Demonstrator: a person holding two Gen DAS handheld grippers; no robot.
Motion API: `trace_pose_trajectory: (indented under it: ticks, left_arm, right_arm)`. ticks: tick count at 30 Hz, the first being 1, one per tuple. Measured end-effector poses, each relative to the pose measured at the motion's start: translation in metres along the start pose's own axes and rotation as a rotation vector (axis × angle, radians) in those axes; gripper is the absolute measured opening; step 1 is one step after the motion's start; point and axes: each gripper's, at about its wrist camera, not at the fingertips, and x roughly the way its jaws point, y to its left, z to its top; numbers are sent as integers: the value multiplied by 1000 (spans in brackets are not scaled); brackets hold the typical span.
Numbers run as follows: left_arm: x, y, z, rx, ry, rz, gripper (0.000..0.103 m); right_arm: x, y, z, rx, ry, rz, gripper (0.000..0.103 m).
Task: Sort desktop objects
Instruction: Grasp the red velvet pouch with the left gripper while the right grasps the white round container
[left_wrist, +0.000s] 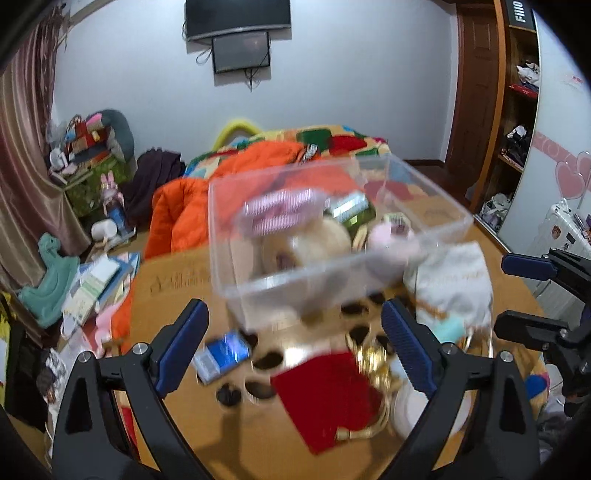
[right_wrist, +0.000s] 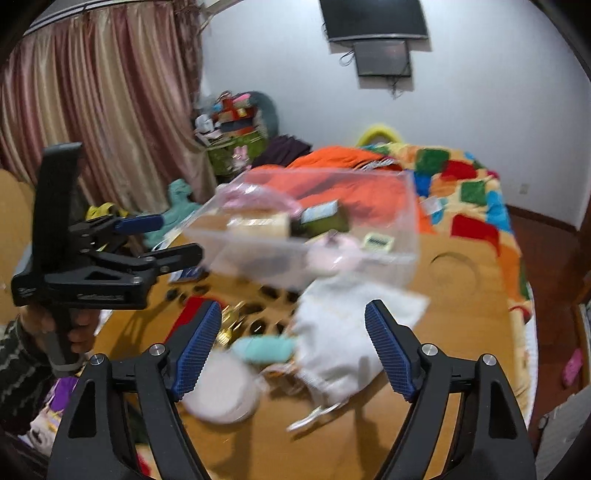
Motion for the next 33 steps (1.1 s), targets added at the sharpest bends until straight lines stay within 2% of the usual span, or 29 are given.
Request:
trace_pose_trajectory:
  ticks: [9, 14, 22, 24, 33]
  left_arm:
    - [-6, 18, -50, -83, 70, -9, 95]
    - [-7, 22, -64, -106, 86, -17, 95]
    - [-1, 17, -66, -105, 92, -45, 95]
    - [3, 13, -66, -95, 102, -50, 95]
    - [15, -10, -59, -50, 127, -77, 95]
  right_arm:
    - [4, 46, -33, -54, 31, 34, 77]
    - [22, 65, -50, -90, 59, -11, 77]
    - [45, 66, -67, -77, 117, -31, 75]
    - [47, 64, -68, -74, 113, -42, 64]
    - [36, 53, -74, -41, 87, -31, 63]
